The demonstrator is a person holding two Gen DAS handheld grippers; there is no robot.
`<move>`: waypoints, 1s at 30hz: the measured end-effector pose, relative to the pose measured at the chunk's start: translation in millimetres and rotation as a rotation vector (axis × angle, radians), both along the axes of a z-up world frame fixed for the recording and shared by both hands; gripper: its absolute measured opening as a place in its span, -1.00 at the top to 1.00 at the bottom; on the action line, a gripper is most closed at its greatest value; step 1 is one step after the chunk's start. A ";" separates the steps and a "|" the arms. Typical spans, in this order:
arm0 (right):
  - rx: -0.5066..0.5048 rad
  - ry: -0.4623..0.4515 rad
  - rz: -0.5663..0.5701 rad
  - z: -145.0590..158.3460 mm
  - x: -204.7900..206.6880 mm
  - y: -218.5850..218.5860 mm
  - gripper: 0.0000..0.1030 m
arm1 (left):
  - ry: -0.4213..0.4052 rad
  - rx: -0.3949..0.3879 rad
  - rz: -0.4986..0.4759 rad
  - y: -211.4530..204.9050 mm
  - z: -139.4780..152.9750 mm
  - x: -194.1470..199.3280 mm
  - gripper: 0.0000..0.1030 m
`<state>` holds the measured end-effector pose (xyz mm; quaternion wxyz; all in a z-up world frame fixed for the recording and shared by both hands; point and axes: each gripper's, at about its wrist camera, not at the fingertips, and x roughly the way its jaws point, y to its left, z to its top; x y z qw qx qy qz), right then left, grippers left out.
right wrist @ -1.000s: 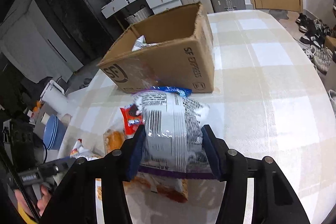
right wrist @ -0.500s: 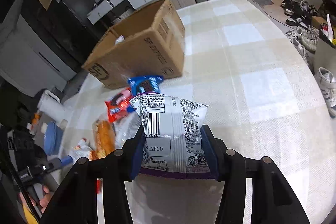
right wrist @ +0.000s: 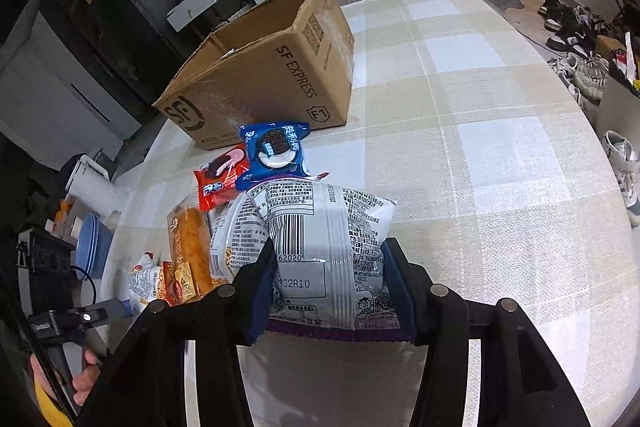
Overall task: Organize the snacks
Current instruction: 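Lift both held bags off the pile and hold them above the table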
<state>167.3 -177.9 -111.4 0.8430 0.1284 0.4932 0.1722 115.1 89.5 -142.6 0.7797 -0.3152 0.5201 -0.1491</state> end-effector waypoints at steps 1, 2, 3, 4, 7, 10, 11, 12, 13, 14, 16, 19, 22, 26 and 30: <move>0.000 0.001 0.004 -0.2 -0.1 0.5 0.00 | -0.002 0.015 -0.001 -2.5 0.4 0.3 -0.56; 0.001 0.001 0.006 -0.5 0.2 0.3 0.00 | -0.006 0.028 -0.005 -4.5 1.0 -0.1 -0.56; 0.002 0.001 0.006 -0.8 0.3 0.1 0.00 | -0.015 0.061 -0.014 -9.8 2.3 -0.8 -0.56; 0.003 0.002 0.007 -1.2 0.5 -0.1 0.00 | -0.022 0.090 -0.023 -13.9 3.2 -1.2 -0.56; 0.001 0.005 0.010 -1.8 0.9 1.1 0.00 | -0.036 0.179 -0.026 -23.1 5.7 -3.4 -0.37; -0.010 -0.004 0.016 0.0 0.6 2.7 0.00 | -0.037 0.226 -0.052 -30.6 6.3 -3.1 -0.04; -0.011 -0.010 0.017 1.4 0.1 2.7 0.00 | -0.039 0.232 -0.061 -32.7 6.8 -3.4 0.01; -0.007 -0.013 0.019 2.5 -0.3 2.6 0.00 | -0.047 0.245 -0.068 -34.9 8.5 -3.9 0.03; -0.002 -0.017 0.020 3.6 -0.9 2.2 0.00 | -0.056 0.252 -0.066 -35.4 10.7 -5.1 0.11; 0.001 -0.018 0.020 4.1 -1.5 1.9 0.00 | -0.069 0.257 -0.069 -36.3 13.5 -6.4 0.14; 0.009 -0.019 0.021 4.7 -3.0 1.3 0.00 | -0.080 0.258 -0.061 -34.3 16.1 -7.9 0.17; 0.020 -0.020 0.023 5.7 -4.7 0.3 0.00 | -0.075 0.232 -0.053 -29.2 16.2 -7.6 0.21; 0.048 -0.021 0.015 7.8 -5.9 -3.4 0.00 | -0.091 0.198 -0.038 -20.9 20.0 -8.7 0.25; 0.088 -0.024 0.011 10.9 -8.5 -6.6 0.00 | -0.108 0.141 -0.010 -9.0 23.5 -10.7 0.27; 0.115 -0.038 0.025 15.6 -11.6 -3.0 0.00 | -0.118 0.096 0.013 1.7 27.2 -13.1 0.28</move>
